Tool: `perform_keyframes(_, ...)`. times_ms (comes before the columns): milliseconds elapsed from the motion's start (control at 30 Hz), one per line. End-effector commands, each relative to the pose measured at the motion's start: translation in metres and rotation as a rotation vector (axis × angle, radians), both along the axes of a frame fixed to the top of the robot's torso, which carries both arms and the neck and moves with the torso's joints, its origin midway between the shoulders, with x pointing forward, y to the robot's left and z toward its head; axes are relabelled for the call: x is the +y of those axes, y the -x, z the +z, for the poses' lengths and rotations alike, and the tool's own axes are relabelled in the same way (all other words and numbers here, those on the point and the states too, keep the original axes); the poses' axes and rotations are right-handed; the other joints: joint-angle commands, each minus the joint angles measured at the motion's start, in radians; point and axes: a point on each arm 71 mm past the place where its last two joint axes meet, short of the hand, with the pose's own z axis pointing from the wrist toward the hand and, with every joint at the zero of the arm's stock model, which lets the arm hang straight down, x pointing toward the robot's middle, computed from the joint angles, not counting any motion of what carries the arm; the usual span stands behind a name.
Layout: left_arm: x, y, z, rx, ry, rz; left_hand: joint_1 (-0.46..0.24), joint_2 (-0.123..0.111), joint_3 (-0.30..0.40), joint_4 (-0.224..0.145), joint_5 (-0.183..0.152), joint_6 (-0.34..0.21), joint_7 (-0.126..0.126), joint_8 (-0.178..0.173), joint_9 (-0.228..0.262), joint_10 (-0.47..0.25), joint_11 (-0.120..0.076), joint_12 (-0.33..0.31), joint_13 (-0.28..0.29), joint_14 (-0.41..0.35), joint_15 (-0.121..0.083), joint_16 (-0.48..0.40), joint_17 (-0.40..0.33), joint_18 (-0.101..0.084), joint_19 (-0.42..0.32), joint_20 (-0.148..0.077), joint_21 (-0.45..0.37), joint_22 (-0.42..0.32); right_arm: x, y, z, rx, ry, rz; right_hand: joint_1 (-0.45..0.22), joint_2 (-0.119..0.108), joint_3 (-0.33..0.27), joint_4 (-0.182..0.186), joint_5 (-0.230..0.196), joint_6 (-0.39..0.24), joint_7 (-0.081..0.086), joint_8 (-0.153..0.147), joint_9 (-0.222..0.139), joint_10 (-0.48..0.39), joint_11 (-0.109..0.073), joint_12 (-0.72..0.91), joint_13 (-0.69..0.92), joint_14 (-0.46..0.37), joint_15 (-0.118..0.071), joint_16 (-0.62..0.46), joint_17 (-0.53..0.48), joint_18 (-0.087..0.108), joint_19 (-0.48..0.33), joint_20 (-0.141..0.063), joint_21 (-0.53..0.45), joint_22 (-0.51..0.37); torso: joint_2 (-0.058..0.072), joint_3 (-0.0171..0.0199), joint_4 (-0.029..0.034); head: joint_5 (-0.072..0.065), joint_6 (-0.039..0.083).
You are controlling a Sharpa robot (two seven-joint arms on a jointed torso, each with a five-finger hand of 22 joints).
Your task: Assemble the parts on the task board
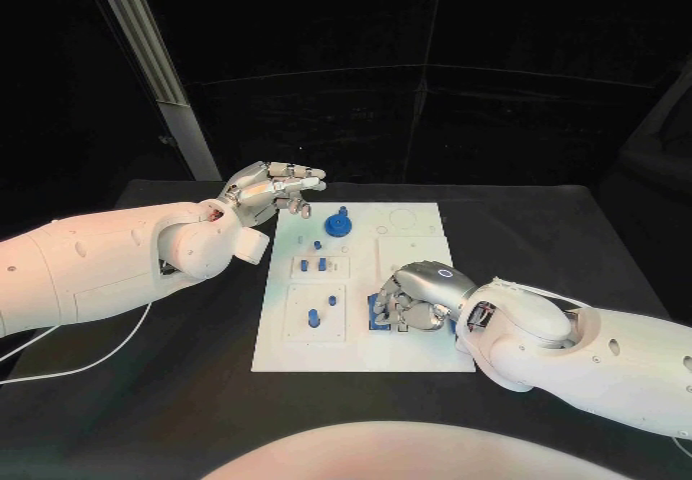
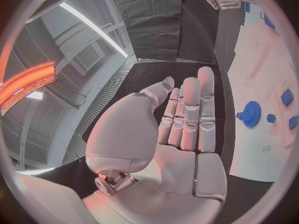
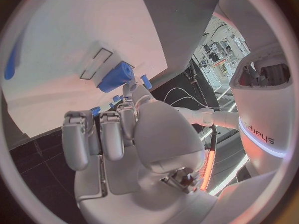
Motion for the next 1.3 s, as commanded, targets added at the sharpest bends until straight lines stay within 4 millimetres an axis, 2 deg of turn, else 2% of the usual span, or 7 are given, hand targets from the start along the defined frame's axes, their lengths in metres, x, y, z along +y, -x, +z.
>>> perform_keyframes(33,-0.001,0.0,0.001,0.002,0.009,-0.013,0.001,0.006,-0.005,-0.001,0.004,-0.007,0.0,0.003,-0.001,-0.006,0.0,0.006,-0.001,-0.007,-0.002,0.0,-0.001,0.007,0.0,0.004,-0.006,-0.002,-0.002,-0.001,0.0,-0.01,0.028,-0.005,0.002,-0.008,0.004,-0.004,-0.005,0.008,-0.002,-0.001,-0.002,0.01,-0.012,0.002,-0.169,0.083,-0.007,0.003,0.183,-0.007,0.104,-0.006,0.003,0.264,-0.001,-0.0001,-0.0008,-0.001,-0.001)
perform_keyframes(233,-0.001,0.0,0.001,0.002,0.008,-0.012,0.001,0.006,-0.006,-0.001,0.004,-0.007,0.001,0.003,-0.001,-0.006,0.001,0.006,-0.001,-0.007,-0.002,0.0,-0.001,0.007,0.0,0.004,-0.007,-0.002,-0.001,0.0,-0.001,0.013,0.021,0.004,-0.026,-0.013,0.001,0.009,-0.006,0.013,-0.002,-0.006,-0.009,0.01,-0.012,0.0,-0.17,0.083,-0.007,0.001,0.181,-0.007,0.104,-0.008,0.003,0.264,-0.001,0.0007,0.0007,-0.002,-0.001)
perform_keyframes(633,-0.001,0.0,0.001,0.003,0.008,-0.01,0.001,0.006,-0.006,-0.001,0.004,-0.007,0.001,0.003,-0.001,-0.006,0.001,0.006,-0.001,-0.007,-0.002,0.0,-0.001,0.007,0.0,0.004,-0.007,-0.002,0.003,-0.002,-0.002,0.023,-0.005,0.009,-0.05,0.031,0.029,0.04,-0.009,0.035,-0.015,-0.005,-0.017,0.023,-0.023,0.014,-0.157,0.083,-0.016,0.001,0.182,-0.007,0.104,-0.014,0.003,0.264,0.0,0.0011,-0.0007,-0.003,-0.005)
perform_keyframes(867,0.0,0.0,0.001,0.003,0.009,-0.009,0.001,0.006,-0.006,-0.001,0.004,-0.008,0.001,0.003,-0.001,-0.008,0.001,0.006,-0.001,-0.007,-0.002,0.0,-0.002,0.007,0.0,0.004,-0.007,-0.002,-0.002,-0.002,0.005,-0.014,-0.088,-0.017,-0.038,0.038,0.051,0.035,-0.006,0.026,-0.013,-0.013,-0.023,0.016,-0.022,0.003,-0.165,0.083,-0.017,0.0,0.181,-0.007,0.104,-0.017,0.003,0.264,-0.003,0.0002,-0.0012,-0.005,-0.002)
perform_keyframes(1067,0.0,-0.001,0.001,0.003,0.008,-0.008,0.001,0.006,-0.006,-0.001,0.004,-0.008,0.001,0.003,-0.001,-0.008,0.001,0.006,-0.001,-0.007,-0.002,0.0,-0.002,0.007,0.0,0.004,-0.007,-0.002,-0.027,0.001,0.016,0.058,-0.295,-0.118,-0.049,-0.015,0.056,0.027,0.001,0.0,0.004,-0.033,-0.036,-0.012,-0.009,-0.035,-0.193,0.077,-0.007,-0.019,0.156,-0.007,0.104,-0.01,0.003,0.264,-0.004,-0.0007,0.0001,-0.01,0.003)
perform_keyframes(1167,-0.001,-0.001,0.001,0.003,0.008,-0.008,0.001,0.006,-0.006,-0.001,0.004,-0.008,0.001,0.003,-0.001,-0.008,0.001,0.006,-0.001,-0.007,-0.002,0.0,-0.002,0.007,0.0,0.004,-0.007,-0.002,-0.049,0.001,0.018,0.136,-0.353,-0.214,-0.082,-0.049,0.037,0.041,0.071,-0.005,0.01,-0.04,-0.042,-0.02,-0.002,-0.043,-0.2,0.075,0.0,-0.025,0.148,-0.007,0.104,-0.004,0.003,0.264,-0.004,-0.0012,-0.0012,-0.014,0.008)
perform_keyframes(1300,-0.001,-0.001,0.0,0.004,0.006,-0.007,0.001,0.006,-0.006,-0.001,0.004,-0.008,0.001,0.003,-0.001,-0.008,0.001,0.006,-0.001,-0.007,-0.002,0.0,-0.002,0.007,0.0,0.004,-0.007,-0.002,-0.075,0.0,0.016,0.225,-0.319,-0.301,-0.143,-0.084,-0.009,0.078,0.101,-0.002,0.013,-0.038,-0.043,-0.029,0.002,-0.056,-0.211,0.067,0.004,-0.05,0.116,-0.003,0.095,0.001,-0.011,0.248,-0.003,-0.0013,-0.002,-0.019,0.011)
